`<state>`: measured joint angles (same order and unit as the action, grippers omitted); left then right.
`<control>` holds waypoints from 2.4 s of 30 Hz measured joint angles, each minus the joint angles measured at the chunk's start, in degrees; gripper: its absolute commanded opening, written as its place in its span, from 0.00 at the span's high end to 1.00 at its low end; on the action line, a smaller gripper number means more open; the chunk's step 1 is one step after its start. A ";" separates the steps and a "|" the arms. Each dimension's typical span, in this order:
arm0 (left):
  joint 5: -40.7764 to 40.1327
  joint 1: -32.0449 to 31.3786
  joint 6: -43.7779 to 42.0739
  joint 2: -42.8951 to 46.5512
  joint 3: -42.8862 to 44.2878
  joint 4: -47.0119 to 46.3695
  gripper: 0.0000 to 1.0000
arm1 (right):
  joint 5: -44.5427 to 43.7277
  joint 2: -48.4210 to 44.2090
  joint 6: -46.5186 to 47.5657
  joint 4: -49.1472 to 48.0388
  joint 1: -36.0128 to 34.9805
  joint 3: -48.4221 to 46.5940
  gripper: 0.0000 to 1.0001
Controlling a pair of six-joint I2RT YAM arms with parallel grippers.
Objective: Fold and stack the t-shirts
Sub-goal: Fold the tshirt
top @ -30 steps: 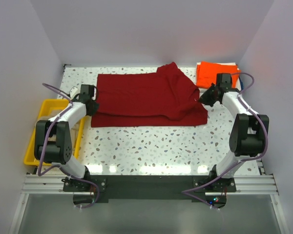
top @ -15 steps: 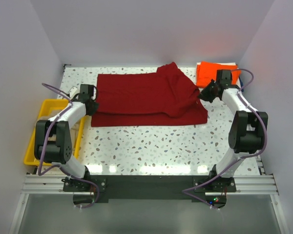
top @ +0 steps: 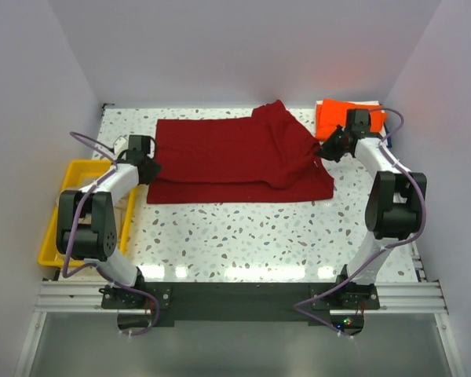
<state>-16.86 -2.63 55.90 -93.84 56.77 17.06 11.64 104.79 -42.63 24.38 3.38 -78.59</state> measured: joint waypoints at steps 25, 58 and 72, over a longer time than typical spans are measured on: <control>9.60 -6.25 -2.25 11.45 -13.73 -6.69 0.40 | -1.88 -7.63 5.70 -7.50 -12.50 17.53 0.47; 10.73 -6.56 -3.04 12.28 -14.51 -8.90 0.42 | -1.55 -1.81 -1.53 -21.73 -17.27 20.76 0.36; 10.73 -6.56 -3.61 12.15 -14.49 -8.83 0.42 | -1.38 4.17 -2.86 -22.10 -17.70 9.64 0.36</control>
<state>-6.13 -9.19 52.29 -81.69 42.28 8.23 10.26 108.97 -45.50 2.28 -14.33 -68.95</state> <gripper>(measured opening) 0.583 0.637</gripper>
